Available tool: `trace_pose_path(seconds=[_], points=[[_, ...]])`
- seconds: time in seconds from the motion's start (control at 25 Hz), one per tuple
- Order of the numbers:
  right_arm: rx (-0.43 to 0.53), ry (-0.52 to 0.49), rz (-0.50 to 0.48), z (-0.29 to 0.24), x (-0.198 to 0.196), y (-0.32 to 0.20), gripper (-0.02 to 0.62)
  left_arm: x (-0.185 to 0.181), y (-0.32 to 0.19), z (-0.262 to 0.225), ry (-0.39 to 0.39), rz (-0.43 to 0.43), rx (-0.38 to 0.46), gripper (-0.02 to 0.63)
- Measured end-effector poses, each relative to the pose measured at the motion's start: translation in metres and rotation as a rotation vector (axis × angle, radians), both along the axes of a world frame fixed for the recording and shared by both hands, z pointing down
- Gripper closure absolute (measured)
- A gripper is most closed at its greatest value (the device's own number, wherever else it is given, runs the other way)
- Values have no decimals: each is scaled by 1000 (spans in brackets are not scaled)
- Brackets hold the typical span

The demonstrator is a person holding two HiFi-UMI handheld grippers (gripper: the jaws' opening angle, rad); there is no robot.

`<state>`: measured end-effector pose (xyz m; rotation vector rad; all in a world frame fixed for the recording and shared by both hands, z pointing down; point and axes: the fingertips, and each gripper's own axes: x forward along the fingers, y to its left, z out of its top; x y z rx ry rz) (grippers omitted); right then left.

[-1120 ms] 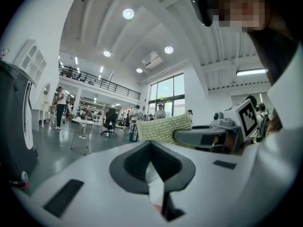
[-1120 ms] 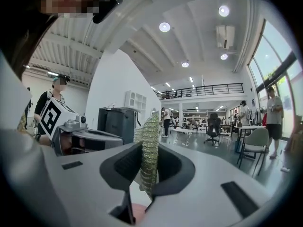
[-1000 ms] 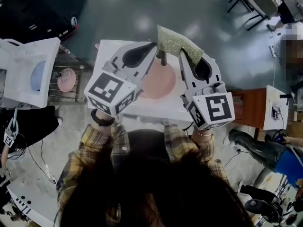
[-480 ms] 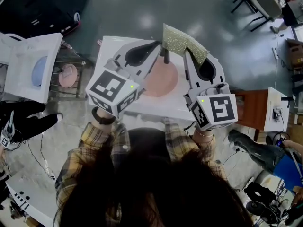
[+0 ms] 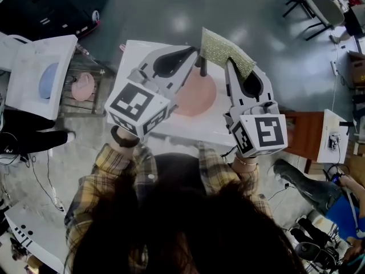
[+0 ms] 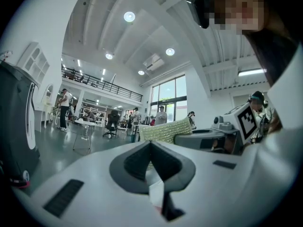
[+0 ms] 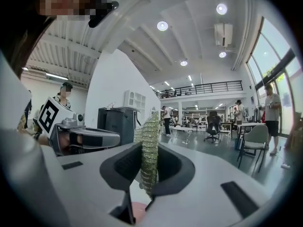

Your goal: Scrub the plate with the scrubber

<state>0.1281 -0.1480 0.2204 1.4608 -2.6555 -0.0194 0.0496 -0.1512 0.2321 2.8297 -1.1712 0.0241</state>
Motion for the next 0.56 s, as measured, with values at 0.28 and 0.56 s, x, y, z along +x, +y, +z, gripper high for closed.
trace_pose_path(seconds=[0.28,0.56], points=[[-1,1,-16,0,6,-2,522,5,-1,-6,12,12,20,592],[38,3,23,-15,34,-2,522,28,-1,-20,-43,82,96,592]])
